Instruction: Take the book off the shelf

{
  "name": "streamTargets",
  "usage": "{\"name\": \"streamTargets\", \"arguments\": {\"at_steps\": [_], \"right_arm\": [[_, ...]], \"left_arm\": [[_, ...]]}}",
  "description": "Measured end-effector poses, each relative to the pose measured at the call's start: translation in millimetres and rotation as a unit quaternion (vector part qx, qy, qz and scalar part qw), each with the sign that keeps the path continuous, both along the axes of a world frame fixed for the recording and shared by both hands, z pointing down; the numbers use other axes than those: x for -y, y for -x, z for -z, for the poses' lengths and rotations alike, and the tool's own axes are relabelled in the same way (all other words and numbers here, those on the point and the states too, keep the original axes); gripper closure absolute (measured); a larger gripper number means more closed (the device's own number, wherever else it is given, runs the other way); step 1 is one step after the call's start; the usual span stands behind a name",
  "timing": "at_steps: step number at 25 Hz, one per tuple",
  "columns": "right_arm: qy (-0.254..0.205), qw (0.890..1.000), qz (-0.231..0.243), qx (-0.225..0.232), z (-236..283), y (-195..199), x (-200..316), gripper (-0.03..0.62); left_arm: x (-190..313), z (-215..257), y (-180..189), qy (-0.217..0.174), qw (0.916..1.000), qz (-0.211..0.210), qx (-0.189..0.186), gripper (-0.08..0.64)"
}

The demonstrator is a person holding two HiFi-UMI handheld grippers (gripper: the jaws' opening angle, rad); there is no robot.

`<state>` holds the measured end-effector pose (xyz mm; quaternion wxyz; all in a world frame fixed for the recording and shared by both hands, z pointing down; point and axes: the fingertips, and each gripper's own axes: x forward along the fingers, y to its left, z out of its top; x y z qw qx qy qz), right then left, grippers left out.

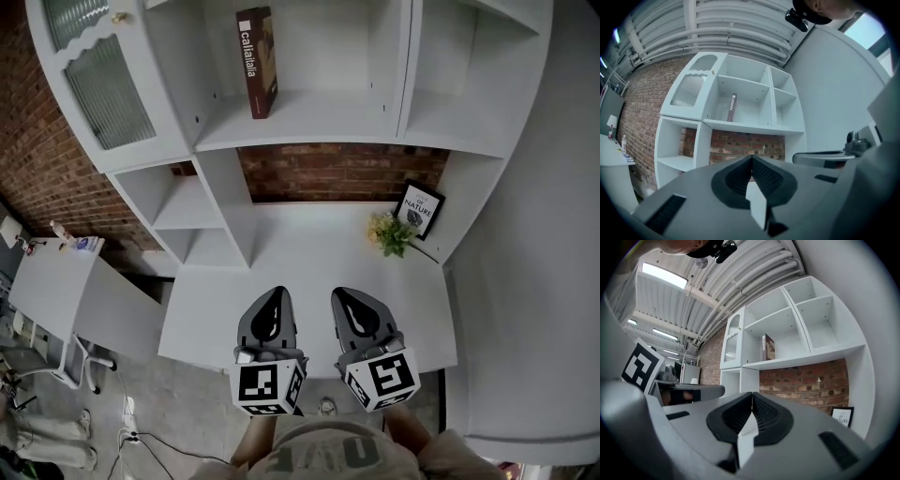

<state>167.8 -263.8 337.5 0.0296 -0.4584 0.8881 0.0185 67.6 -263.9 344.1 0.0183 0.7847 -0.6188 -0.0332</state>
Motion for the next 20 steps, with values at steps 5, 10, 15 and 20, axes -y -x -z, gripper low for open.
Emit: {"name": "streamTargets", "arguments": {"at_steps": [5,10,15,20], "right_arm": [[-0.005,1.0,0.003,0.01,2.7,1.0,5.2,0.577],[-0.015,1.0,-0.003,0.014,7.7,2.6,10.0,0.577],[-0.029,0.999,-0.003,0.011,14.4,18.5,18.5,0.577],[-0.038,0.999,-0.006,0.008,18.0,26.7,30.2,0.577]], "left_arm": [[0.0,-1.3,5.7,0.005,0.9999,0.013,0.005,0.548],[7.5,2.8,7.3,-0.004,1.0,0.008,0.003,0.548],[22.0,12.6,9.7,-0.023,0.9997,-0.005,-0.004,0.548],[33.6,18.8,13.1,-0.033,0.9994,-0.014,-0.001,0.548]]}}
